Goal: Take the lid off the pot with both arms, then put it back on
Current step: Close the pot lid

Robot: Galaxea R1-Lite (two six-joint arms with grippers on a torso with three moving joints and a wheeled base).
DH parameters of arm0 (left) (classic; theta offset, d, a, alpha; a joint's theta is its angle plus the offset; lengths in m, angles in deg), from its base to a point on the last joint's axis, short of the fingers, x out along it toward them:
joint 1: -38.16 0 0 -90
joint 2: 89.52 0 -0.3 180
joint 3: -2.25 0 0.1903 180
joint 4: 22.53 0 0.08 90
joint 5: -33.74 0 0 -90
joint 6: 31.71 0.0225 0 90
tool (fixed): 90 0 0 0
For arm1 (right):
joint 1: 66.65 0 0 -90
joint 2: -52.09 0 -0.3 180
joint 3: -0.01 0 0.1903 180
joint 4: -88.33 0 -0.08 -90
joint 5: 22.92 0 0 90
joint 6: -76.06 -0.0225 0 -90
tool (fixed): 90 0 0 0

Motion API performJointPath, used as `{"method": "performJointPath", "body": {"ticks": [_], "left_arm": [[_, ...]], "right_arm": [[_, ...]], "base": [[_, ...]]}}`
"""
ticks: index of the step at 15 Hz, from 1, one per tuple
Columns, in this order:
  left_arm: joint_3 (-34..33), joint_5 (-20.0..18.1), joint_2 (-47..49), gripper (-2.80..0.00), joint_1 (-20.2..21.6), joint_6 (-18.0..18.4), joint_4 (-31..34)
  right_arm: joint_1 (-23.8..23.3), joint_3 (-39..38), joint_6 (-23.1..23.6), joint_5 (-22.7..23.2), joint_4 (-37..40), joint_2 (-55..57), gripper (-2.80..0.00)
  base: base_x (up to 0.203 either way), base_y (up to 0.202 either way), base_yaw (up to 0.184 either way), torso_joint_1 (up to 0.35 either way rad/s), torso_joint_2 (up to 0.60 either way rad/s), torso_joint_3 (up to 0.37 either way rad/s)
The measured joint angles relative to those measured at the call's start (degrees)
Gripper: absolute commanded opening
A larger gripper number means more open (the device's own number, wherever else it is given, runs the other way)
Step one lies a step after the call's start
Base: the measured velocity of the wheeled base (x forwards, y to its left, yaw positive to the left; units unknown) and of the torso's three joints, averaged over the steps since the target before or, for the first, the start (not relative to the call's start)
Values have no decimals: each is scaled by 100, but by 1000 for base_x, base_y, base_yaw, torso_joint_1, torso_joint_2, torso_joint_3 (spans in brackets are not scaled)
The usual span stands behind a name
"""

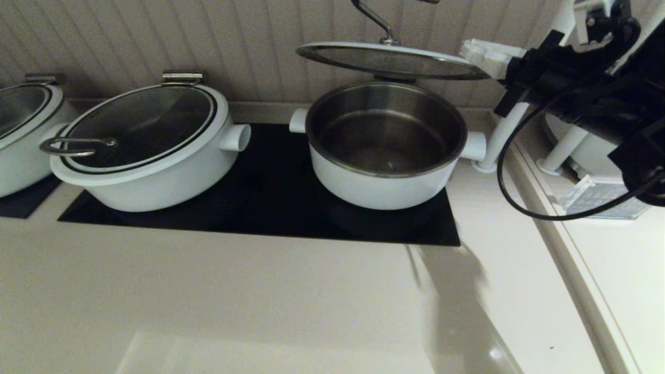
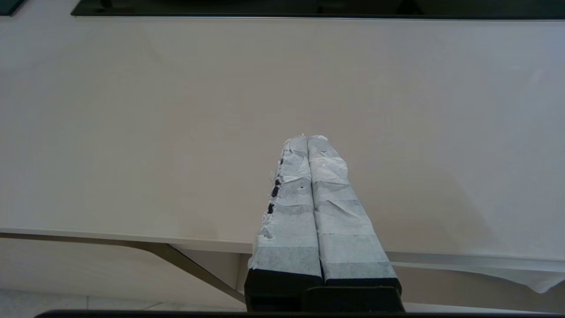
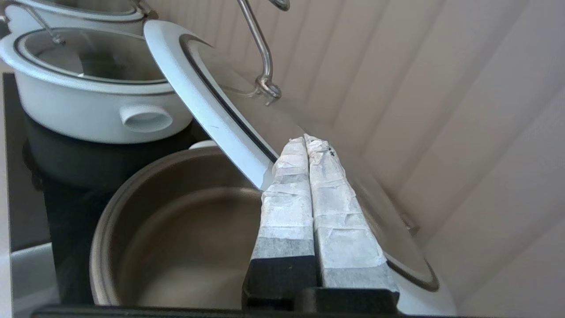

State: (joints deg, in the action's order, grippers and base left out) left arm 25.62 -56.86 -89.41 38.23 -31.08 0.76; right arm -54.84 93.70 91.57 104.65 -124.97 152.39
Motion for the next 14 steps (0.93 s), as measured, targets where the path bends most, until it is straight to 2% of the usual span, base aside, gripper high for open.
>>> {"method": "performJointPath", "body": {"ticks": [6,14], "left_arm": [[0,-2,0,-280,0,-2,0],[0,-2,0,-280,0,-2,0]], "right_arm": [[28,-618,2,-11,-427,-11,-280],[94,-889,40,-30,-540,-2,-280]], "base": [[0,0,0,0,0,0],[0,0,0,0,0,0]]}}
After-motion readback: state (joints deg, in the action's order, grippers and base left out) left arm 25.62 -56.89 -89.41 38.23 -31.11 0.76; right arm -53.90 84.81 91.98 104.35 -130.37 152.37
